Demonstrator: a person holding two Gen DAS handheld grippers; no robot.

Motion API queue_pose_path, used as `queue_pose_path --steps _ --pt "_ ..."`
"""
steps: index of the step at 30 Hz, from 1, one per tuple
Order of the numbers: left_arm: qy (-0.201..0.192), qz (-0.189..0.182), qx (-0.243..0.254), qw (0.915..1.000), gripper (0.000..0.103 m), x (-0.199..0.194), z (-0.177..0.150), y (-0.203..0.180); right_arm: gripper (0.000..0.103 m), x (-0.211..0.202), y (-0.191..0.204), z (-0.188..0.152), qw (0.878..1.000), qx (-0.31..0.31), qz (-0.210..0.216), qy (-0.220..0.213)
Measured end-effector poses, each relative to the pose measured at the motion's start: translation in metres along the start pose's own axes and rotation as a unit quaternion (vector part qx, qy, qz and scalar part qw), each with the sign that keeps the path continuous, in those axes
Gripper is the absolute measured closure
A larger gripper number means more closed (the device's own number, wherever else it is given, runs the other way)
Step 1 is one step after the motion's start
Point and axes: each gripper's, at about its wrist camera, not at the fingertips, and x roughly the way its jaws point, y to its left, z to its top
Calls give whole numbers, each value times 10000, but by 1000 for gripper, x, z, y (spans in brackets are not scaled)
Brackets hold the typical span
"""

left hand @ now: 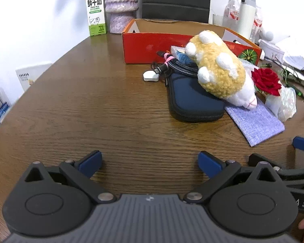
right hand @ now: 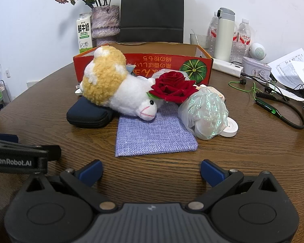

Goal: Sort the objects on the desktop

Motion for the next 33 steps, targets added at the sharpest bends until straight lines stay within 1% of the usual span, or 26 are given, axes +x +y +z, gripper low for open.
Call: queue_pose_path --steps 3,8,13,17,24,33 --pt "-35 -21 22 10000 0 0 -1 0 0 0 0 0 10000 2 2 0" --pt "35 19 7 10000 0 0 2 -2 0 -1 0 0 10000 1 1 2" --pt "80 -22 63 9999 0 1 3 -1 0 -1 1 0 10000 -1 -1 3" --pt "84 -15 56 9999 0 1 3 -1 0 -1 1 0 10000 13 -13 75" --pt "-16 39 67 10000 0 -1 0 -4 0 0 2 2 9999 -18 -9 115" --pt "-89 -15 98 9999 0 0 -1 -4 0 -1 1 1 9999 -16 -14 100"
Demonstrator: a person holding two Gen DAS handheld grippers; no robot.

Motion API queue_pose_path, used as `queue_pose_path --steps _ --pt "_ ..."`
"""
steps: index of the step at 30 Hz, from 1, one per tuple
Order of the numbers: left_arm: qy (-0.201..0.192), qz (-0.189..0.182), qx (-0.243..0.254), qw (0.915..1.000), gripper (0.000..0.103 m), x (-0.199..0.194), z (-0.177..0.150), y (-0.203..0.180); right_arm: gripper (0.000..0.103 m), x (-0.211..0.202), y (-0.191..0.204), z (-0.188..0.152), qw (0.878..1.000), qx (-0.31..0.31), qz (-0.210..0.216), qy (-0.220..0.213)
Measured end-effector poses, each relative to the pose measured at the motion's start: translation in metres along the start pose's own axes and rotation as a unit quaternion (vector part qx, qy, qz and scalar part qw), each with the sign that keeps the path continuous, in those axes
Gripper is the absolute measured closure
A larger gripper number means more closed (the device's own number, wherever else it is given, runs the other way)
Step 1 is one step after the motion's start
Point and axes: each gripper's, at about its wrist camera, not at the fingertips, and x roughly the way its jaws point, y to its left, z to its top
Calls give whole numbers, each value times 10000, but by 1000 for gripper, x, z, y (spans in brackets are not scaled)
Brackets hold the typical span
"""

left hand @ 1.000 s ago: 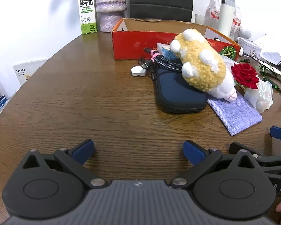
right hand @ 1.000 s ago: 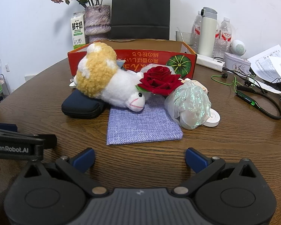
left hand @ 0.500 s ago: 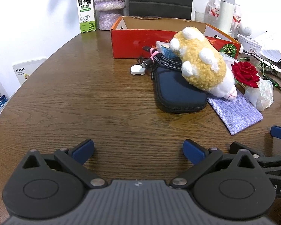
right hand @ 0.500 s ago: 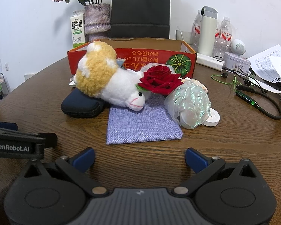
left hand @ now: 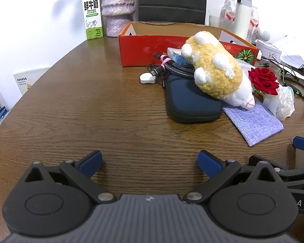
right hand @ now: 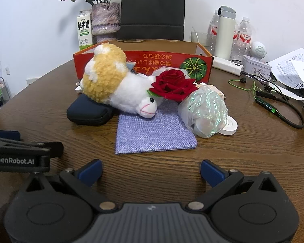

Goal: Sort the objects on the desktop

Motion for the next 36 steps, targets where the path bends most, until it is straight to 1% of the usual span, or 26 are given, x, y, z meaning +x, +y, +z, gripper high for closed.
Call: queue_pose_path --steps 10,15,36 --pt "-73 -30 -2 10000 0 0 -2 0 0 0 0 0 10000 2 0 -4" --pt "-171 -40 3 9998 0 0 -4 0 0 -1 0 -1 10000 3 1 -5" --pt "-186 -38 -8 9998 0 0 -4 0 0 -1 0 -1 10000 -7 4 -14"
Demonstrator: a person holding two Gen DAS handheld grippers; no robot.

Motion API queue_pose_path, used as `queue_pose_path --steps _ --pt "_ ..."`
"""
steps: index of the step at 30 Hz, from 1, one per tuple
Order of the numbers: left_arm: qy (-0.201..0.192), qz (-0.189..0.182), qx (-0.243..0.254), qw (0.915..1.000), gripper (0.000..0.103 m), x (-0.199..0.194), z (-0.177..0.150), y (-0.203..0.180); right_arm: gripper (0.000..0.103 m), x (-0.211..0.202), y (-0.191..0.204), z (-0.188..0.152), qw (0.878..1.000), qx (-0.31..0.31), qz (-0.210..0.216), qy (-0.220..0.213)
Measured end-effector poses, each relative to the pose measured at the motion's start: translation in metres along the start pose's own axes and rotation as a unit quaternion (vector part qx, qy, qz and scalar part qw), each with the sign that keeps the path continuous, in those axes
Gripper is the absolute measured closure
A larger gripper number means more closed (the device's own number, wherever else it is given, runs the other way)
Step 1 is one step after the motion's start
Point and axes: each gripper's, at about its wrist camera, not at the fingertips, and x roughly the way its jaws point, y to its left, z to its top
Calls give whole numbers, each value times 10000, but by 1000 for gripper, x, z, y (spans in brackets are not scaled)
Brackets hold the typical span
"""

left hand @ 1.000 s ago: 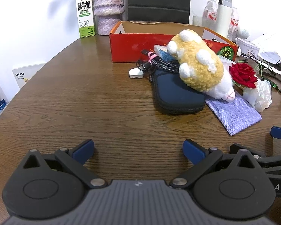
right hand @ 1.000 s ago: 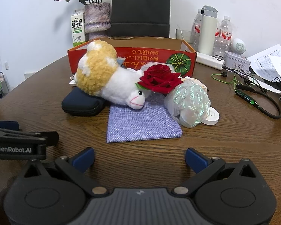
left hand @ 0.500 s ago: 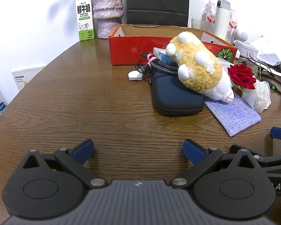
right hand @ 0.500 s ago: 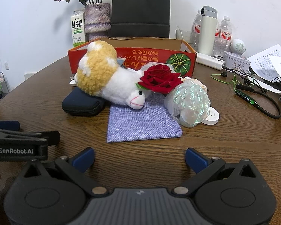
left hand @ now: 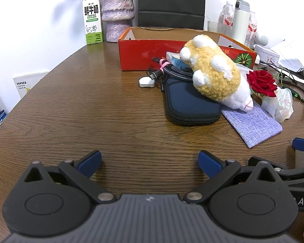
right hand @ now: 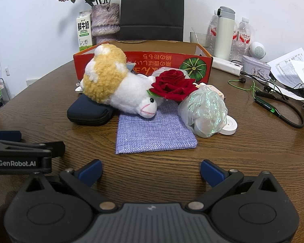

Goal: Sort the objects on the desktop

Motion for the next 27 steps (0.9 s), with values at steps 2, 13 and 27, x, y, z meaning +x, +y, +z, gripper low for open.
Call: queue_pose_path --steps 2,13,27 --pt "-6 22 -16 10000 0 0 0 0 0 0 0 0 10000 2 0 -1" --pt "0 9 -2 10000 0 -1 1 0 0 0 -1 0 10000 -16 30 16" --pt "-1123 -501 225 9922 0 -9 62 -12 21 -23 -49 53 9948 -95 447 -906"
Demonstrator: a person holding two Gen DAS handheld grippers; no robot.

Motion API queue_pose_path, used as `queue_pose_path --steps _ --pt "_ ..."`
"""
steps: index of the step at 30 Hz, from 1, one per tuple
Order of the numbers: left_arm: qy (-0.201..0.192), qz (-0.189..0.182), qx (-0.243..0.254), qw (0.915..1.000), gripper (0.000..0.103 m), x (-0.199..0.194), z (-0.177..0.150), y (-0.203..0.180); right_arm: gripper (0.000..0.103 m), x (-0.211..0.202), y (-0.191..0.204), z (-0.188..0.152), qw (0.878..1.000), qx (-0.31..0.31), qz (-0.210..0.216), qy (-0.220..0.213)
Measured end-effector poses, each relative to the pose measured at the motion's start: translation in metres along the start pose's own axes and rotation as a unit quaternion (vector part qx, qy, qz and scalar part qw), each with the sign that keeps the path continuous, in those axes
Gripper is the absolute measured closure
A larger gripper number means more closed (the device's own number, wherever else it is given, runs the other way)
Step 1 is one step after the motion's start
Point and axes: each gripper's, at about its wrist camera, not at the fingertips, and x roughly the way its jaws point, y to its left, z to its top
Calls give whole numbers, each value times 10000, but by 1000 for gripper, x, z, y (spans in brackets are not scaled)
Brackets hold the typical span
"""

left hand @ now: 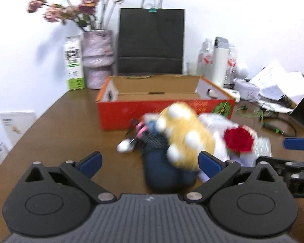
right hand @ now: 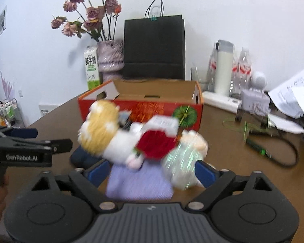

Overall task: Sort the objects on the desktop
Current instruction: 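Grasp the yellow-white plush toy with the left tool while the right tool grasps the red rose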

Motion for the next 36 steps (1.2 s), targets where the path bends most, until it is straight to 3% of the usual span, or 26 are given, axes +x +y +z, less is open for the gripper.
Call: queue_pose_path --steps 2,5,8,9,11,13,22,29,36 --pt "280 -214 -183 9992 0 24 12 -3 31 17 -7 10 9999 25 65 92" --pt "370 -479 -492 9970 1 46 22 -2 34 39 -11 22 9993 -20 348 161" --pt "544 -727 -680 9935 22 60 27 -2 36 61 -9 27 9982 -134 477 339" --pt "554 -873 -700 9922 40 62 27 -4 39 67 -8 27 9981 -120 450 405" --pt "541 -938 -716 9915 48 61 27 -8 65 72 -8 26 9978 -48 468 476" --pt "404 -858 -607 9936 52 52 25 -12 68 69 -8 25 9980 7 496 398" --pt "-497 -955 -757 9913 54 -45 33 -2 76 -5 -1 34 9977 114 505 -437" --pt "-371 -1053 -1029 9884 54 -93 2 14 77 -52 11 4 9971 183 611 -415" --pt "-332 -1112 -1068 9875 54 -115 -11 22 77 -84 19 -19 9963 263 706 -409"
